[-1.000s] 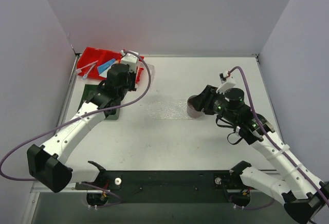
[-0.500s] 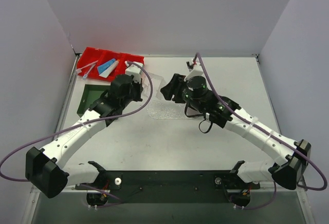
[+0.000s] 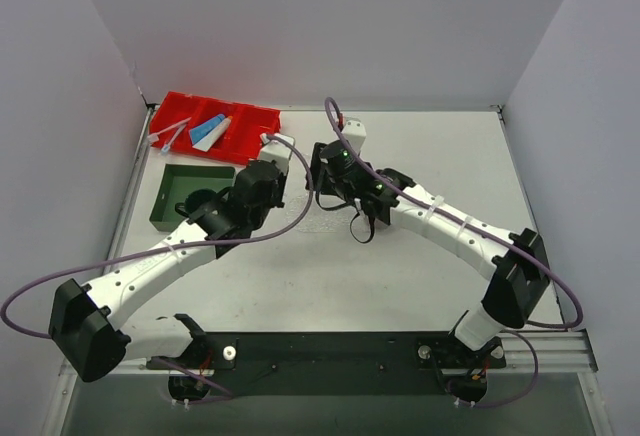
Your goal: Prepare toiletry sets of a toothbrush and toothpaste on the tray
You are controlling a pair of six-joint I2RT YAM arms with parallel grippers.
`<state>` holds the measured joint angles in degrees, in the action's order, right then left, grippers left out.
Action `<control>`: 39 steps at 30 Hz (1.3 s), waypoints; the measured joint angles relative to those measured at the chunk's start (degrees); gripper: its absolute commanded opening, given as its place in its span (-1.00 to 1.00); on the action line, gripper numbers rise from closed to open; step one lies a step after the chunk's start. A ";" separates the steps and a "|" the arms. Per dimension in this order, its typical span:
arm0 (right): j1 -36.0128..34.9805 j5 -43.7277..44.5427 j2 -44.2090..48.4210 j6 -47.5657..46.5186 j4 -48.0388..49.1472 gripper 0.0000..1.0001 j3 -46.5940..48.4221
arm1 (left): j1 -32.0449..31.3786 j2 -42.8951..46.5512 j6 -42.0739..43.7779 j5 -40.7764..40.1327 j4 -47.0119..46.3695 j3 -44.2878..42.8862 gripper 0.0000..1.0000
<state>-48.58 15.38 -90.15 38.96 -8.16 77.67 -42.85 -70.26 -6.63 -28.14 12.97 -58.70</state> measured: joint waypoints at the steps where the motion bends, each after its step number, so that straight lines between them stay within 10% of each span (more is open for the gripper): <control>1: 0.00 0.39 -0.52 -0.04 -0.15 -0.16 0.37 | -0.59 -0.13 0.24 -0.85 0.00 0.17 -1.00; 21: 2.08 1.01 -5.86 1.55 -0.39 -1.00 1.36 | -8.57 -3.82 4.46 -11.06 -1.60 0.92 -1.00; 29: 4.39 -3.89 -5.88 4.37 5.42 -1.00 -3.41 | -9.27 -4.59 4.33 -7.72 -1.66 1.03 0.03; 39: 6.97 -10.10 -2.89 4.81 11.45 -1.00 -13.51 | -9.94 -4.31 4.04 3.69 -3.08 1.03 0.57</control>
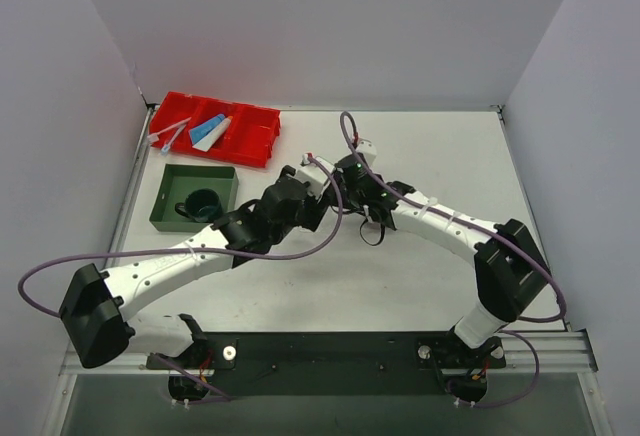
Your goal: Prepare toiletry sets of a toothbrush and toothpaste on the tray
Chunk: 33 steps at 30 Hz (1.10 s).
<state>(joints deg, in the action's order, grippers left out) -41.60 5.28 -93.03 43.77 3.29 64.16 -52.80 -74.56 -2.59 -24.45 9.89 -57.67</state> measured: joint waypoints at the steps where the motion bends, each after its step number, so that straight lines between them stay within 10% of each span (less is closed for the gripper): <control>1: 0.24 -0.63 0.59 0.00 0.92 -1.00 -0.66 | 0.00 0.15 -0.02 1.07 -0.07 0.00 0.58; 14: 6.10 -7.04 12.61 -3.10 9.05 -1.00 -10.10 | 2.34 9.22 -1.44 17.33 -1.95 0.13 0.67; 33: 11.98 -20.74 35.87 -9.29 17.25 -1.00 -20.06 | 30.53 6.97 -29.55 63.82 -20.41 3.96 0.68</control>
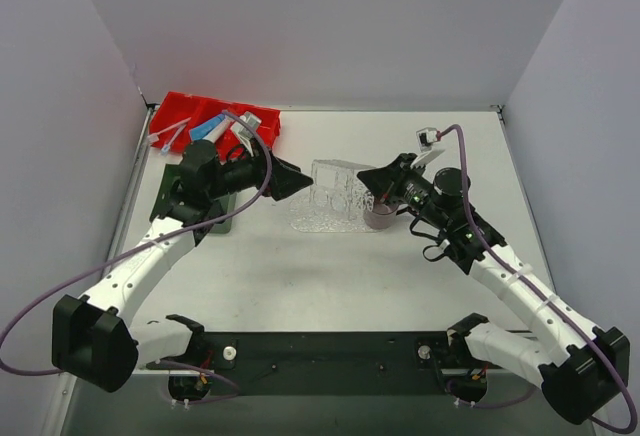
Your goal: Prepare toiletry sets of a toothbrush and toothpaste on the tray
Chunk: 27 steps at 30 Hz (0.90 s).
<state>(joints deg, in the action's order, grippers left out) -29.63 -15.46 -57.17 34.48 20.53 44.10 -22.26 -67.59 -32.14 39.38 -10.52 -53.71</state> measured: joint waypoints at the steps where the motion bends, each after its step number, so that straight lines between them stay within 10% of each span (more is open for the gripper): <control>1: 0.04 -1.07 0.26 0.02 0.83 -1.00 0.00 | -0.04 -0.68 -1.40 1.62 -1.46 0.13 0.66; 27: 0.52 -11.98 -1.66 3.65 7.52 -1.00 0.00 | -0.96 -4.59 -22.51 15.41 -24.24 3.23 -0.93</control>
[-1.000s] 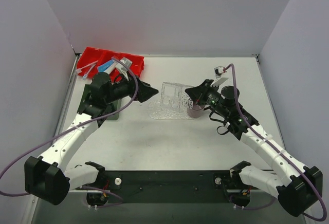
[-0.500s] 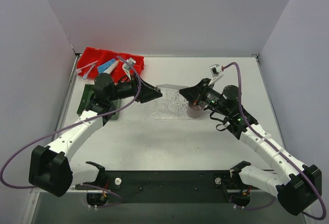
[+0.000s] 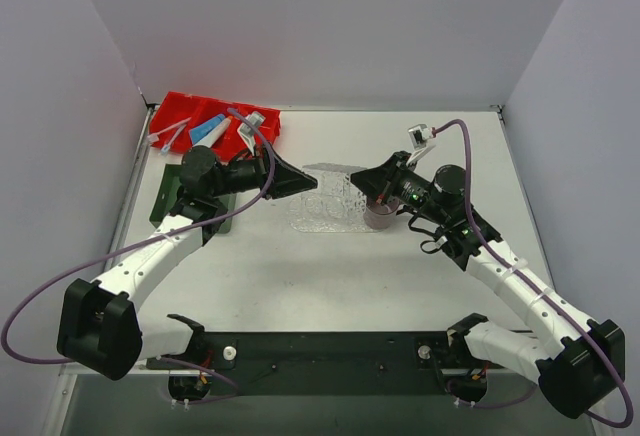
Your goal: Prepare toiletry sets of a toothbrush and toothpaste on the tray
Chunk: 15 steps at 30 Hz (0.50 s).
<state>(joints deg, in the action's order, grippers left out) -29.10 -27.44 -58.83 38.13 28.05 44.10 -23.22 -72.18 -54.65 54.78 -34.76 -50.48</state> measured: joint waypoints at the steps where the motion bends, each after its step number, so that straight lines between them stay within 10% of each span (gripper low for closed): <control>1: 0.22 -0.04 0.00 0.07 0.04 -1.00 0.00 | 0.00 -0.04 -0.52 0.26 -0.48 0.02 -1.00; 15: 0.31 3.10 -1.95 -0.72 -3.52 -0.21 0.04 | 0.07 -1.03 -2.34 0.22 -4.42 2.75 -1.00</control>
<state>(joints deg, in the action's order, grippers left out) -28.80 -24.34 -60.77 37.41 24.53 44.14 -23.16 -73.21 -56.99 55.00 -39.18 -47.72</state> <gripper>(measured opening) 0.328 0.177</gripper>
